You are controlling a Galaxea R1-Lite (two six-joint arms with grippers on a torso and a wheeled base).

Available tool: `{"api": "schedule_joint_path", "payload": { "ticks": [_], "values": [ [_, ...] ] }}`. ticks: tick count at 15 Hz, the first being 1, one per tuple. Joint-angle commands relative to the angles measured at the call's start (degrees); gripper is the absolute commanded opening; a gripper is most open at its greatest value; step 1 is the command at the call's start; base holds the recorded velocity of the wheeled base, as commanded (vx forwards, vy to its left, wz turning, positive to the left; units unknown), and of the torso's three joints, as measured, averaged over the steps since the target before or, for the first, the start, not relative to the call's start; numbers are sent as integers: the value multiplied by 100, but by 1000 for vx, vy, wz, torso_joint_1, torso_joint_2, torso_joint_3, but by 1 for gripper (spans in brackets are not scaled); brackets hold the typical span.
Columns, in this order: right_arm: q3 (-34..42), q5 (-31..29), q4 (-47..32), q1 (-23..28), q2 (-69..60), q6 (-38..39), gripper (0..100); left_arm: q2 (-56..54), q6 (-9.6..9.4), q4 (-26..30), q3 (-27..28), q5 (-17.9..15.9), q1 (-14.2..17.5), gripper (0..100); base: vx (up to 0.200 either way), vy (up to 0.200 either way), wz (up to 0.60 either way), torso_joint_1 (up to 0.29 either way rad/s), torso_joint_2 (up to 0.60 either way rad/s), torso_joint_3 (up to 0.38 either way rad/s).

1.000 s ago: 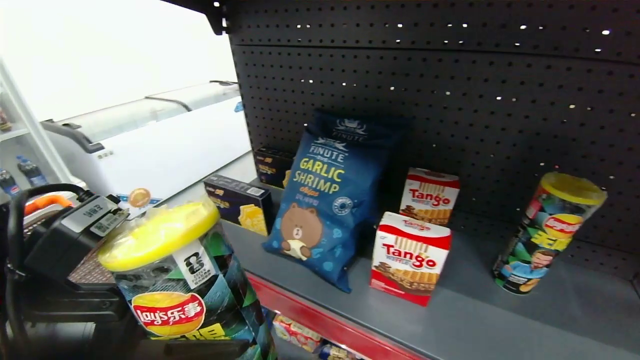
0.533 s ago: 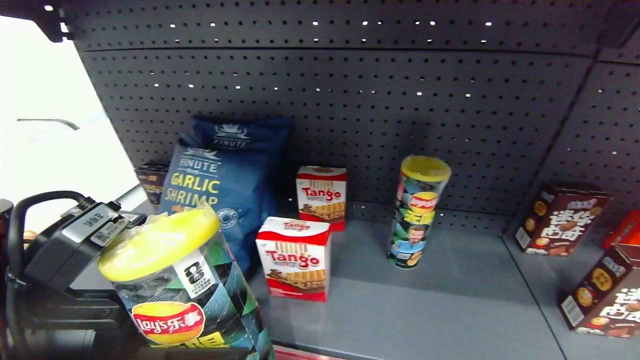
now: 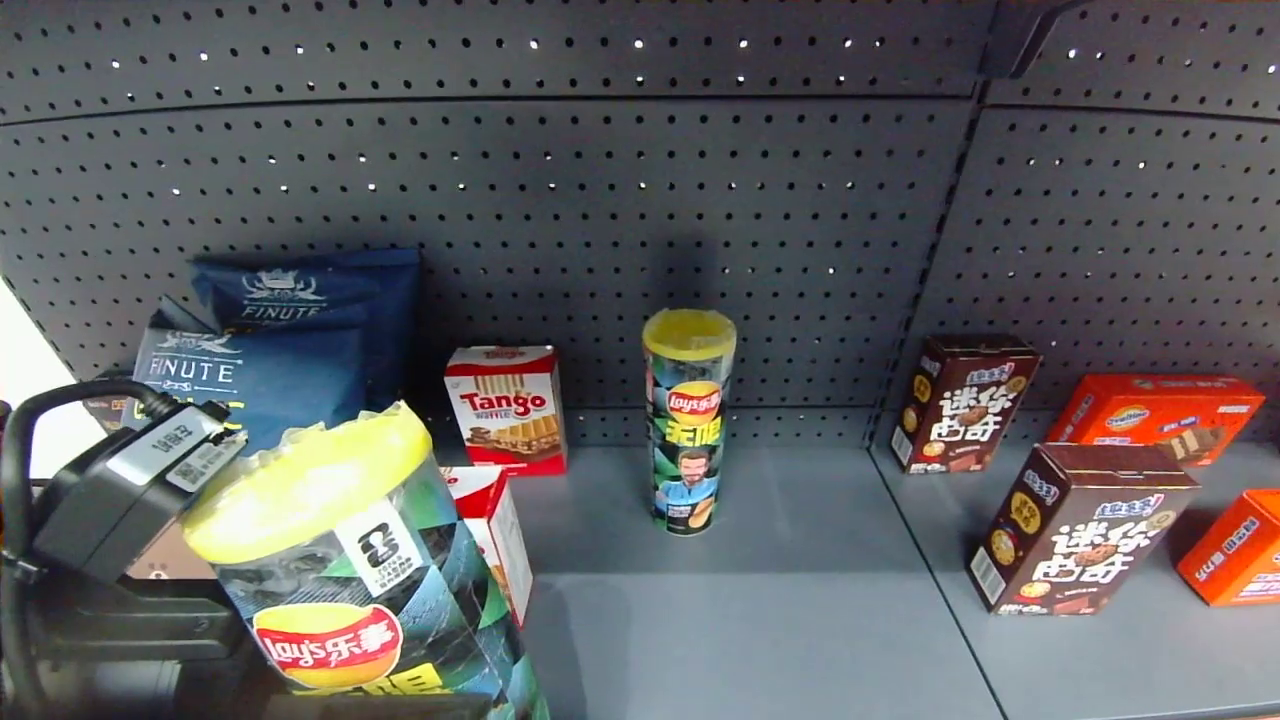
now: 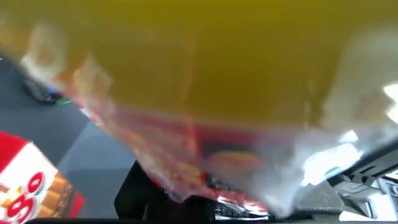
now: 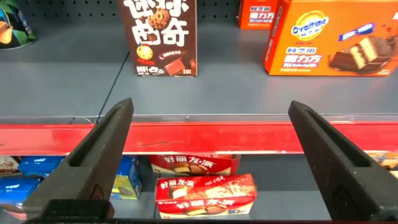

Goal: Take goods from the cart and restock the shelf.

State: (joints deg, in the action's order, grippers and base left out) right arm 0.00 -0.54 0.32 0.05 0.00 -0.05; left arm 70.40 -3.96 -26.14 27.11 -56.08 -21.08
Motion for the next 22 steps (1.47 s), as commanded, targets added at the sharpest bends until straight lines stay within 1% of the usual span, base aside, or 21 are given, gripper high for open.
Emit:
{"api": "schedule_joint_path", "payload": {
  "ticks": [1, 5, 9, 10, 15, 18, 19, 20, 21, 22],
  "values": [
    [0, 1, 3, 4, 0, -4, 100, -62, 1, -5, -31, 27, 7, 0, 0, 0, 0, 0, 0, 0],
    [0, 1, 3, 4, 0, 5, 100, -158, 9, -5, -180, 44, 25, 0, 0, 0, 0, 0, 0, 0],
    [0, 1, 3, 4, 0, -13, 100, -229, 9, 3, -215, 44, 34, 0, 0, 0, 0, 0, 0, 0],
    [0, 1, 3, 4, 0, -4, 100, -229, 9, -5, -294, 44, 25, 0, 0, 0, 600, 2, 2, 2],
    [0, 1, 3, 4, 0, -13, 100, -246, 1, -5, -329, 44, 25, 0, 0, 0, 0, 0, 0, 0],
    [-35, 54, 47, 30, 105, -83, 100, -334, 1, -5, -496, 44, 16, 0, 0, 0, 0, 0, 0, 0],
    [-633, 142, 83, -49, 396, -74, 100, -387, 1, -5, -488, 44, 16, 0, 0, 0, 0, 0, 0, 0],
    [-1872, 273, 39, -233, 1731, -13, 100, -396, 1, -5, -479, 44, -2, 0, 0, 0, 0, 0, 0, 0],
    [-2566, 388, -5, -471, 2215, -83, 100, -404, 1, -5, -496, 44, -10, 0, 0, 0, 0, 0, 0, 0],
    [-3182, 511, -216, -726, 2698, -294, 100, -413, 1, -14, -488, 44, -10, 0, 0, 0, 0, 0, 0, 0]
  ]
}}
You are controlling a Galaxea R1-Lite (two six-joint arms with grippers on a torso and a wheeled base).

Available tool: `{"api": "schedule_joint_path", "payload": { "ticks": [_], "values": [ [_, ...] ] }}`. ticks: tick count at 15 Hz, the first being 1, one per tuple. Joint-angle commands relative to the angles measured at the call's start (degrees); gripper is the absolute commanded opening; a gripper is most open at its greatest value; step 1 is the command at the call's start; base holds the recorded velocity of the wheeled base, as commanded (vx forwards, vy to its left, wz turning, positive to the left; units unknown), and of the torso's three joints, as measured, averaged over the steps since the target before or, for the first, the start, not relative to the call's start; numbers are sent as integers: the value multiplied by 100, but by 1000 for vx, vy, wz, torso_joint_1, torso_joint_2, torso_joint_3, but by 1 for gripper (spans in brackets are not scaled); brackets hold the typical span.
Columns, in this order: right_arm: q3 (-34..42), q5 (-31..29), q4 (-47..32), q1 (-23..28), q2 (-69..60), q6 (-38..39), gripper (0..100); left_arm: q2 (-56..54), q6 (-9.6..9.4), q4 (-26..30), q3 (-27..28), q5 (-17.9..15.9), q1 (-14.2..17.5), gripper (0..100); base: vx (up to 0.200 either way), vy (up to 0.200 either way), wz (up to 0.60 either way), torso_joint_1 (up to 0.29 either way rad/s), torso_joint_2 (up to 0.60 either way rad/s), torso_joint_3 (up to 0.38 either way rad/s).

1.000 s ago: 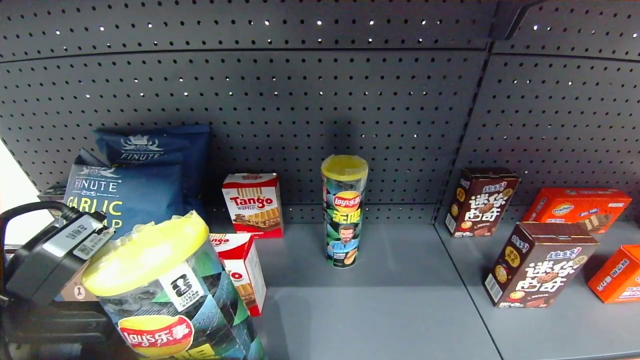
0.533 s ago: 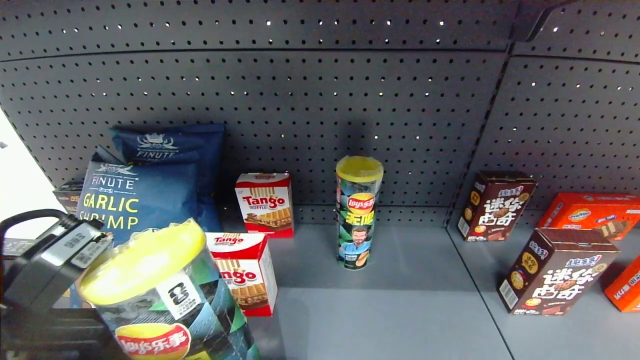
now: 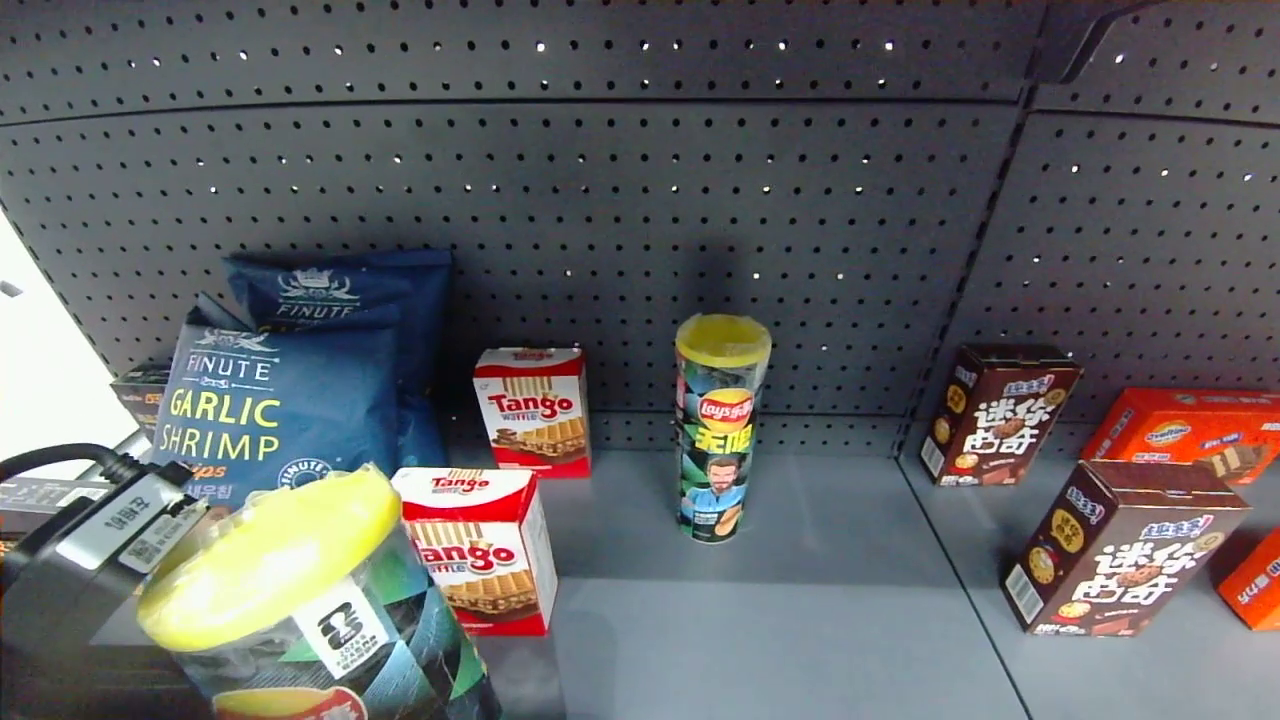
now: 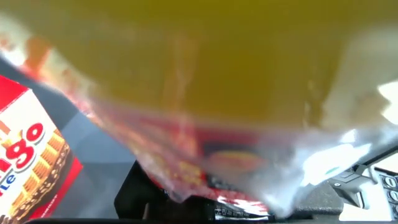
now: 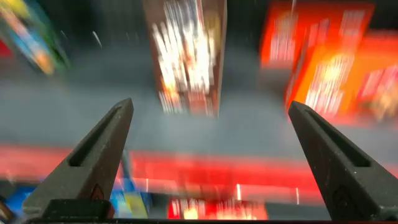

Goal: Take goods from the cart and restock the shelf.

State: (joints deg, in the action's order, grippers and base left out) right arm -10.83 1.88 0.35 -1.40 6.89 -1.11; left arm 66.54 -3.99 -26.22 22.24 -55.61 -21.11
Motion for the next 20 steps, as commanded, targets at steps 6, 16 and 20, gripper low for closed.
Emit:
{"api": "schedule_joint_path", "payload": {
  "ticks": [6, 16, 20],
  "values": [
    [-3400, 603, -404, -2778, 4523, -794, 100, -589, 12, 29, -343, -2, 2, 0, 0, 0, 0, 0, 0, 0],
    [-4041, 1016, 1626, -3340, 7424, -847, 100, -686, 29, 29, -562, -11, 28, 0, 0, 0, 0, 0, 0, 0],
    [-4446, 999, 1441, -3358, 7907, -847, 100, -686, 38, 29, -562, -2, 28, 0, 0, 0, 0, 0, 0, 0]
  ]
}}
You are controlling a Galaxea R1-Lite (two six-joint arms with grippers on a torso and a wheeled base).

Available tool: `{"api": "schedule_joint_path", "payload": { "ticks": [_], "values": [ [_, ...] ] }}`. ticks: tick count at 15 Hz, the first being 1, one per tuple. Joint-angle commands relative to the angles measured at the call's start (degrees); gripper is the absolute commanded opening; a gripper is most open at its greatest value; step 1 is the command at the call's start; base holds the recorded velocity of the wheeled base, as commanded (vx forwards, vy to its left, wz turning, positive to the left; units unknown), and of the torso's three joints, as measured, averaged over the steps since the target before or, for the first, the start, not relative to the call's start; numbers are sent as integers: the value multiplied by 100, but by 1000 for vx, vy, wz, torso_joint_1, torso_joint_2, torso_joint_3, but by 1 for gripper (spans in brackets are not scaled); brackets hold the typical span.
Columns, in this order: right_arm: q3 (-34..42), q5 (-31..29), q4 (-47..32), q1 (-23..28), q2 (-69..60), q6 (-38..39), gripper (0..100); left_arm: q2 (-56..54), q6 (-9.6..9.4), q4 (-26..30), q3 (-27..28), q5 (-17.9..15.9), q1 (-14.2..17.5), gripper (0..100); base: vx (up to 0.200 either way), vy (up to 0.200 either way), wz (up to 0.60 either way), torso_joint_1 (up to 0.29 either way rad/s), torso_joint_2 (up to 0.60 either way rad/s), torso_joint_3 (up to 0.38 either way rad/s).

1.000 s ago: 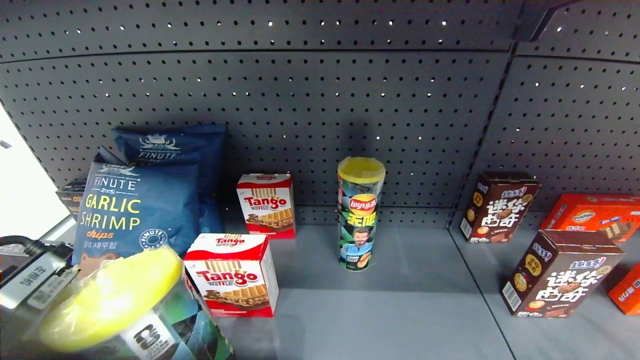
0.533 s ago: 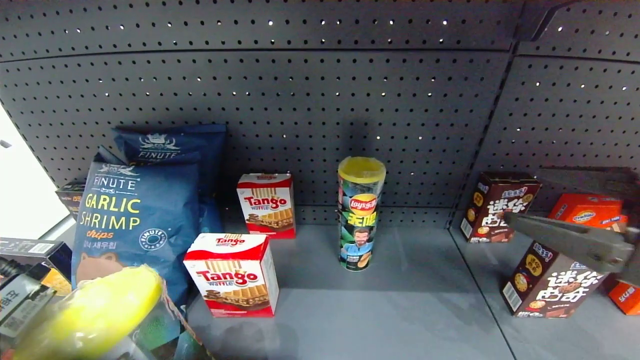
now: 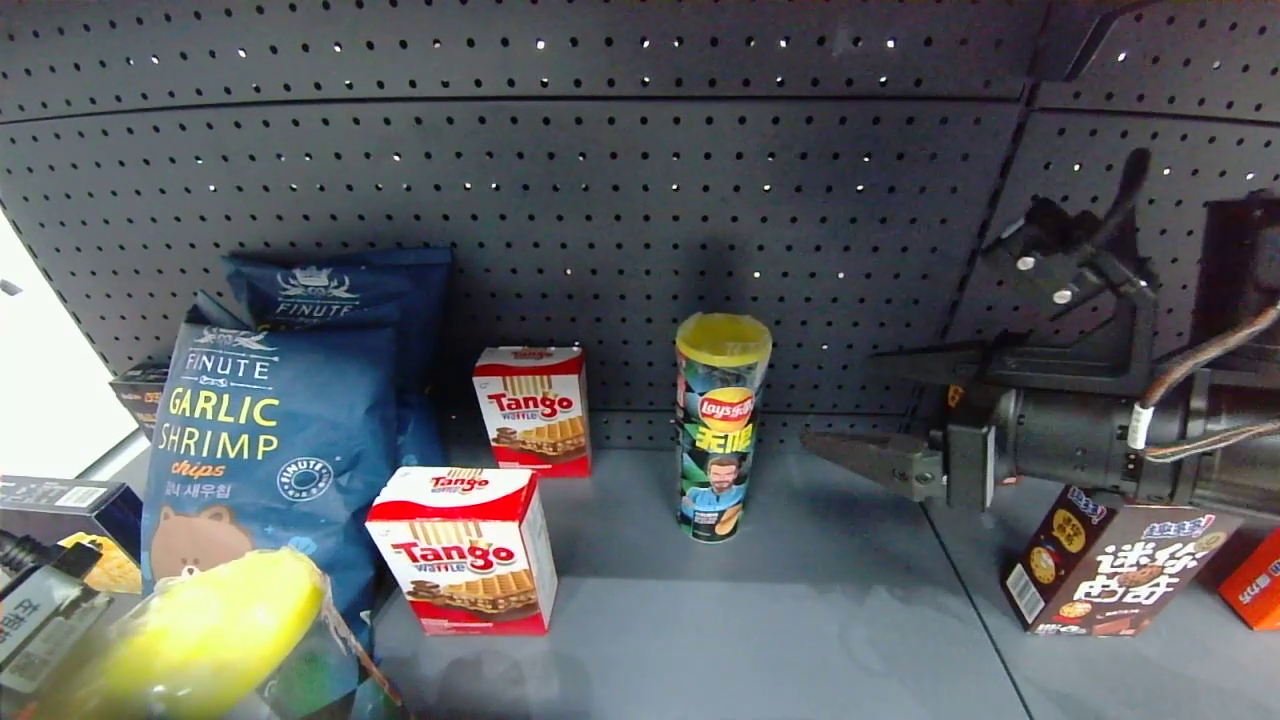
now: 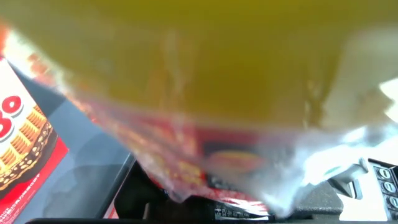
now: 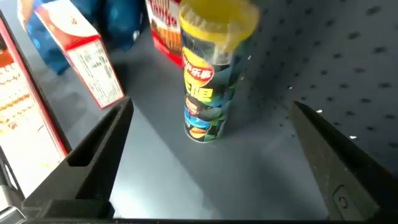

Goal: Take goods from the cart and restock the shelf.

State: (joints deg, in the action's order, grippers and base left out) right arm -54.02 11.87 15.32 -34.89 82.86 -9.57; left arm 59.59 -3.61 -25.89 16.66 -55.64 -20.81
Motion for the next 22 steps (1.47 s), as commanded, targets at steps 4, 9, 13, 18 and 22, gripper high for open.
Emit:
{"api": "schedule_joint_path", "payload": {
  "ticks": [4, 9, 13, 18, 22],
  "values": [
    [-276, 140, -451, 0, 609, -19, 100, -9, -8, -3, -14, -8, -28, 0, 0, 0, 0, 0, 0, 0],
    [-417, 1274, 252, 237, 1066, -36, 100, -53, -8, -3, -14, 0, -20, 0, 0, 0, 0, 0, 0, 0],
    [-425, 1432, 735, 299, 1400, -63, 100, -88, 0, -3, -58, -8, -20, 0, 0, 0, 0, 0, 0, 0],
    [-399, 1687, 744, 492, 1567, -274, 100, -79, 0, -3, -58, -8, -20, 0, 0, 0, 0, 0, 0, 0],
    [-408, 2065, 955, 553, 1839, -282, 100, -79, 0, -3, -58, -8, -20, 0, 0, 0, 0, 0, 0, 0]
  ]
}}
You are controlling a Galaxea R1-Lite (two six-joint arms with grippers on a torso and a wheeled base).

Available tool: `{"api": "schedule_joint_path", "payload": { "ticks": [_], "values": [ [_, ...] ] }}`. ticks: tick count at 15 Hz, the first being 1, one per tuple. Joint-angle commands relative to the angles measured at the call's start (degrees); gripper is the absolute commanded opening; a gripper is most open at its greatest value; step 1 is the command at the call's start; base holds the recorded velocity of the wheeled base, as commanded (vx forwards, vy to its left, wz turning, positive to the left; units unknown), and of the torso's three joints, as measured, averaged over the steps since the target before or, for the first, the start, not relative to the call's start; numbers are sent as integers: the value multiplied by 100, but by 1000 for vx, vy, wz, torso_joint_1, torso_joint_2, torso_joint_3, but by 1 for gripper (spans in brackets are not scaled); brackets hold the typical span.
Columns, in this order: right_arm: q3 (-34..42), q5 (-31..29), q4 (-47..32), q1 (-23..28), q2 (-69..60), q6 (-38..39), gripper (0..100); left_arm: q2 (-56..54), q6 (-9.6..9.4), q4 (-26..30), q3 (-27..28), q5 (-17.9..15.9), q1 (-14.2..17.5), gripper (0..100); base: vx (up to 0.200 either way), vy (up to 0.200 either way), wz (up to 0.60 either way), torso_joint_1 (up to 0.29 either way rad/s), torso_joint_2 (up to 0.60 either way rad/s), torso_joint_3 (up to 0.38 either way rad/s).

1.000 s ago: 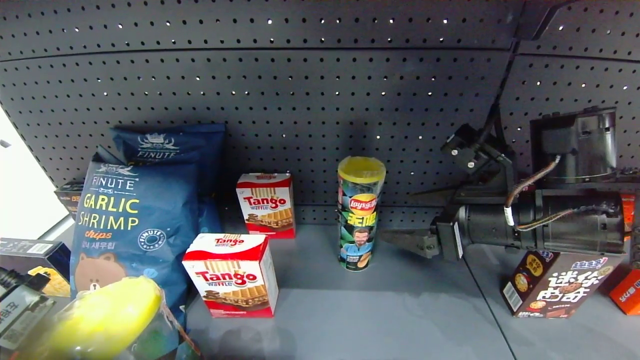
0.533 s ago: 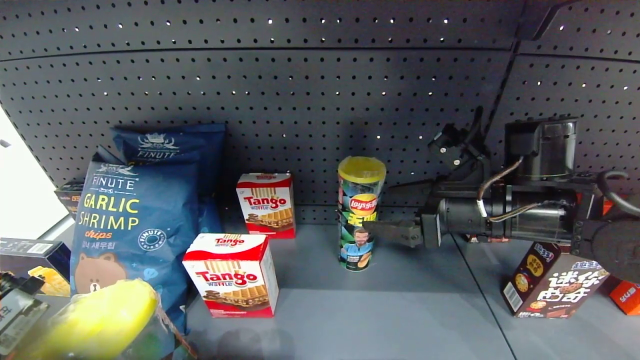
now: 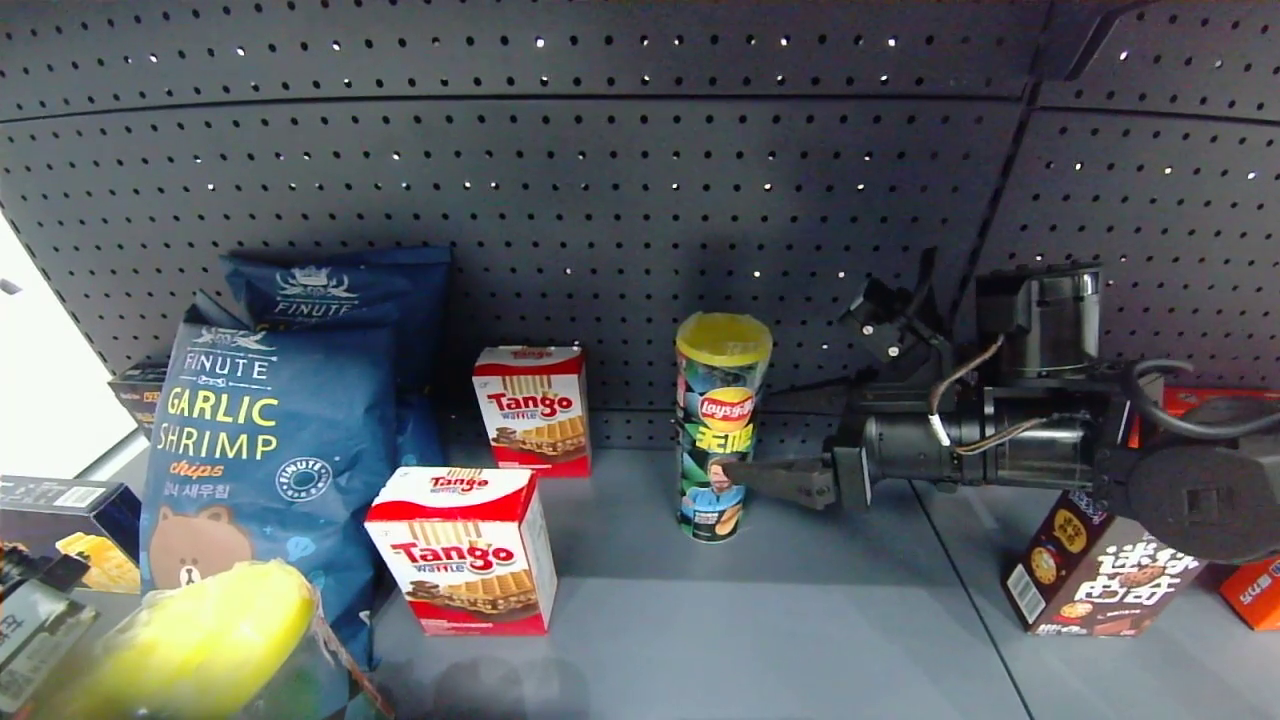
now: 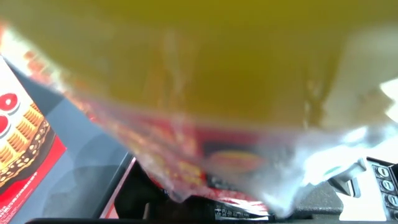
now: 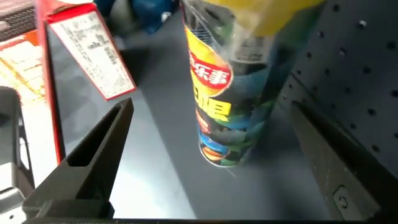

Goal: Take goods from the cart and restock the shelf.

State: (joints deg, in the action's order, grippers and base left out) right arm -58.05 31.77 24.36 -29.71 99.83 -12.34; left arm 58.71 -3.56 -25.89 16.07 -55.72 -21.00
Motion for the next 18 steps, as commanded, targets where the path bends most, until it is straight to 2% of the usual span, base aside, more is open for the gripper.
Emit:
{"api": "schedule_joint_path", "payload": {
  "ticks": [1, 5, 18],
  "values": [
    [-13, 110, 210, 53, 248, -6, 100, 9, 4, -3, 2, 0, 9, 0, 0, 0, 0, 0, 0, 0],
    [-22, 172, 597, 150, 546, -6, 100, 9, 4, -3, 2, 0, 9, 0, 0, 0, 0, 0, 0, 0],
    [-233, 207, 807, 141, 1302, 12, 100, 0, 4, -3, 2, 9, 26, 0, 0, 0, 0, 0, 0, 0]
  ]
}}
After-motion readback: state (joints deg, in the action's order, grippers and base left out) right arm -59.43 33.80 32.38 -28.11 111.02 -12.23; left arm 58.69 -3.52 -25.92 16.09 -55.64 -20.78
